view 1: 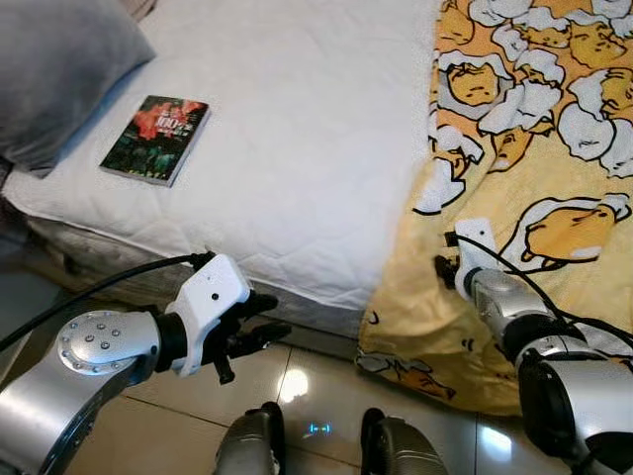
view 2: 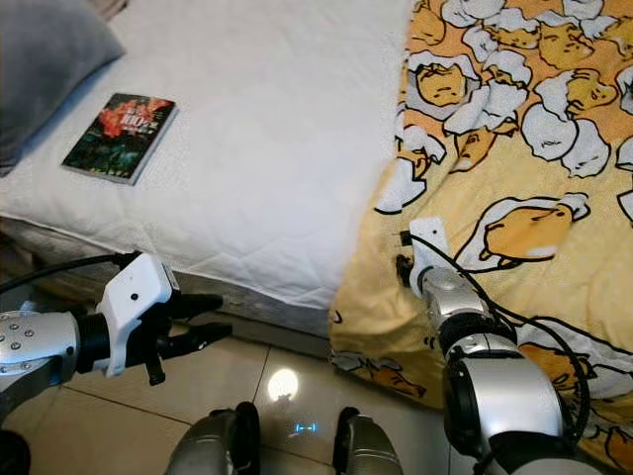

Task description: Clean up the room

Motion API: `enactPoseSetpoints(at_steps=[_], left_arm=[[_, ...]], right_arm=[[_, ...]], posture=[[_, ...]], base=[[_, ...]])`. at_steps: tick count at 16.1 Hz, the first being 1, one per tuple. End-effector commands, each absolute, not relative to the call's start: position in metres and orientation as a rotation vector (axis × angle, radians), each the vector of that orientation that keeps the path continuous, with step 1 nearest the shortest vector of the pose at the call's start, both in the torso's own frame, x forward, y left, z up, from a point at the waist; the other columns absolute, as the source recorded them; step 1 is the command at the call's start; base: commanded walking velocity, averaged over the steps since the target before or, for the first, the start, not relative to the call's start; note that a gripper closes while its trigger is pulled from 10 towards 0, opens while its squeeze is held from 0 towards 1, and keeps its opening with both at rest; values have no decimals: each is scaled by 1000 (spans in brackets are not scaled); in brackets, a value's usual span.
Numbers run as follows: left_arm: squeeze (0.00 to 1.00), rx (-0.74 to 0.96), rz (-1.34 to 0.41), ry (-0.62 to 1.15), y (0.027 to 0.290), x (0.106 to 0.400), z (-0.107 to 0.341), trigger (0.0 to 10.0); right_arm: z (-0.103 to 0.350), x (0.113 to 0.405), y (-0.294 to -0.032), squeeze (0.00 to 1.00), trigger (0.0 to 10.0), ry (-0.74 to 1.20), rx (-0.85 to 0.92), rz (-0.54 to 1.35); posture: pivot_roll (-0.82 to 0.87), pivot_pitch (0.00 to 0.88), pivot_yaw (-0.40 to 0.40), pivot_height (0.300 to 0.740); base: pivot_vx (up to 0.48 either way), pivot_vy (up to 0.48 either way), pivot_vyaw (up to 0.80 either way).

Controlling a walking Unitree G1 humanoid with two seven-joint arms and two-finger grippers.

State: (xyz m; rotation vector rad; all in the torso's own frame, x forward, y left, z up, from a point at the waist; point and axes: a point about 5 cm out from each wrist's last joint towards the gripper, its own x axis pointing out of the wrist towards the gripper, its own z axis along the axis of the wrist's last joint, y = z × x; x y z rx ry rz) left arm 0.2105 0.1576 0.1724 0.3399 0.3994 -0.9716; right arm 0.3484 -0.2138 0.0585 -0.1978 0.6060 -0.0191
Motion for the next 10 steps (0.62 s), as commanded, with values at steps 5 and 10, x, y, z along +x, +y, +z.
enactPoseSetpoints(at_steps=[5, 10], left_arm=[[0, 307, -945, 384, 156, 204, 170, 10000], [0, 257, -851, 370, 155, 203, 158, 10000]], right_arm=[[6, 294, -249, 0, 10000, 822, -128, -43], [1, 284, -236, 0, 10000, 719, 27, 97]], posture=[[142, 197, 14, 740], [42, 69, 18, 740]], base=[[0, 0, 0], [0, 0, 0]])
